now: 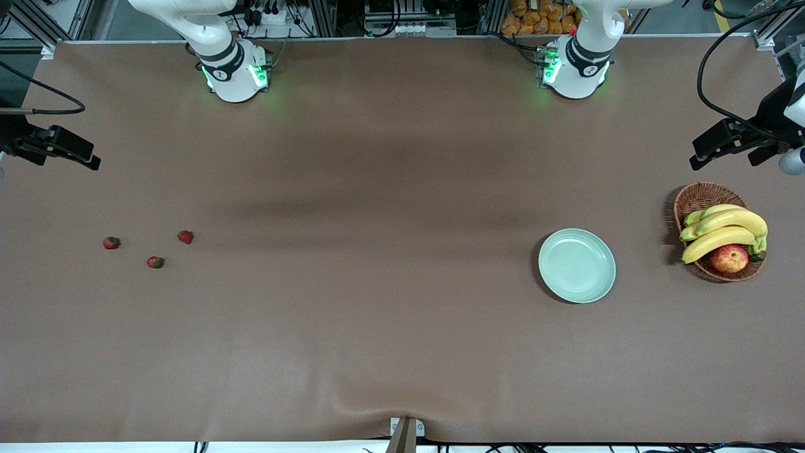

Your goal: Collect all strawberries into plate

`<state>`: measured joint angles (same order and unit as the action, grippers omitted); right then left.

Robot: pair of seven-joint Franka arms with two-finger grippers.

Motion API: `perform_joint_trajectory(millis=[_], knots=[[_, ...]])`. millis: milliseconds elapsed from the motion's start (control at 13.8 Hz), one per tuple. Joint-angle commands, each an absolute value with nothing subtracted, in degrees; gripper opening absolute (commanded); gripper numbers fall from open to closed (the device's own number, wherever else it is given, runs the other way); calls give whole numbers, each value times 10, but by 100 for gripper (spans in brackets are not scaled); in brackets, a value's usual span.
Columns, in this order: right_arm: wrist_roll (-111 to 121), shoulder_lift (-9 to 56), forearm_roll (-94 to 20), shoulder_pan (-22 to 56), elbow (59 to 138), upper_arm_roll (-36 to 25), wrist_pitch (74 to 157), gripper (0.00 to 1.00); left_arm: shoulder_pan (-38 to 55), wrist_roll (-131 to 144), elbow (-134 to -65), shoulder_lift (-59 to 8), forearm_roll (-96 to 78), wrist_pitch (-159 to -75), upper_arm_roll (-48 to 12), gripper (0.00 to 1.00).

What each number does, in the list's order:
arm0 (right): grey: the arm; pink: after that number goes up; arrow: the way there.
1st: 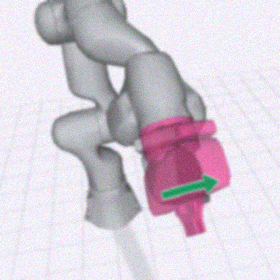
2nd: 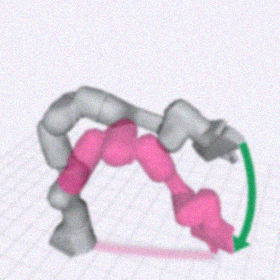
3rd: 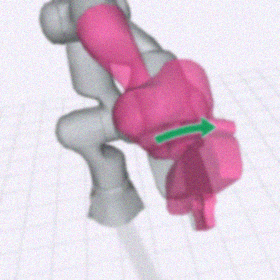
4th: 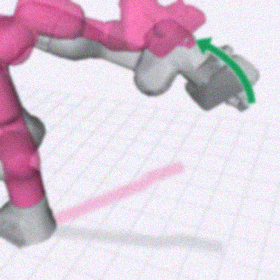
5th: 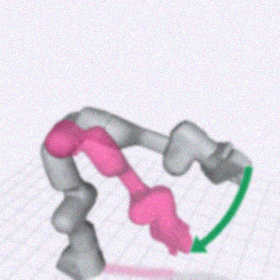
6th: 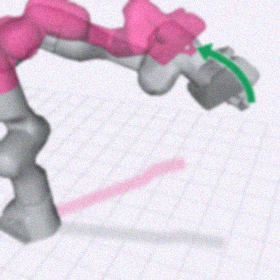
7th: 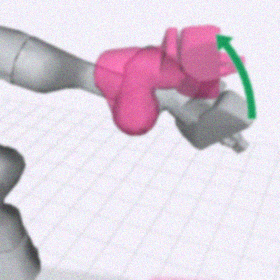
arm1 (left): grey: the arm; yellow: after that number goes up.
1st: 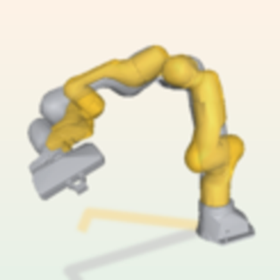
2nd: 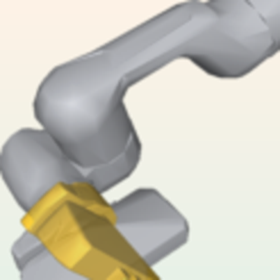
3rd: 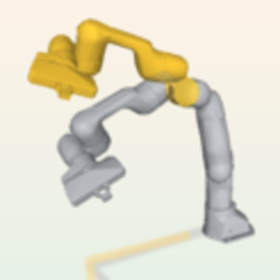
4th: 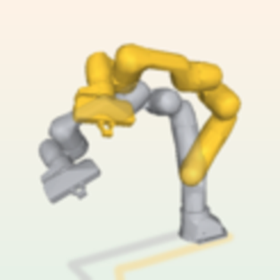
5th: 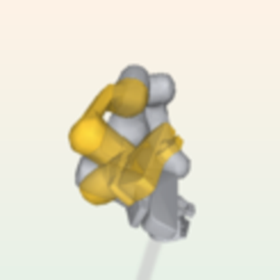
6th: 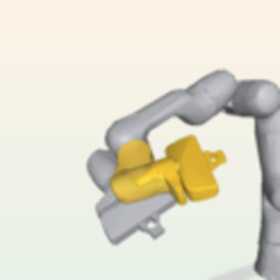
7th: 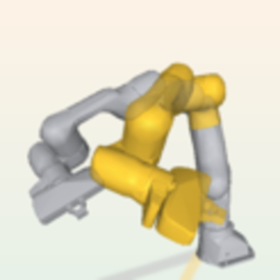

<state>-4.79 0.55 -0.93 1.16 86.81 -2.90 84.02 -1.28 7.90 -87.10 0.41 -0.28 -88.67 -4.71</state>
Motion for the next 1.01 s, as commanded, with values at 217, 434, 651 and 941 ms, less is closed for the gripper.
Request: perform_joint_trajectory(millis=[217,434,651,941], knots=[[-56,4,-4,9,870,-26,841,100,-15,74,-868,4,-13,-877,-47,100],[-56,4,-4,9,871,-26,841,100,-15,76,-867,4,-14,-877,-47,100],[-56,4,-4,9,870,-26,841,100,-18,80,-868,2,-18,-873,-47,100],[-56,4,-4,9,871,-26,841,100,-18,76,-869,2,-18,-870,-46,100]])
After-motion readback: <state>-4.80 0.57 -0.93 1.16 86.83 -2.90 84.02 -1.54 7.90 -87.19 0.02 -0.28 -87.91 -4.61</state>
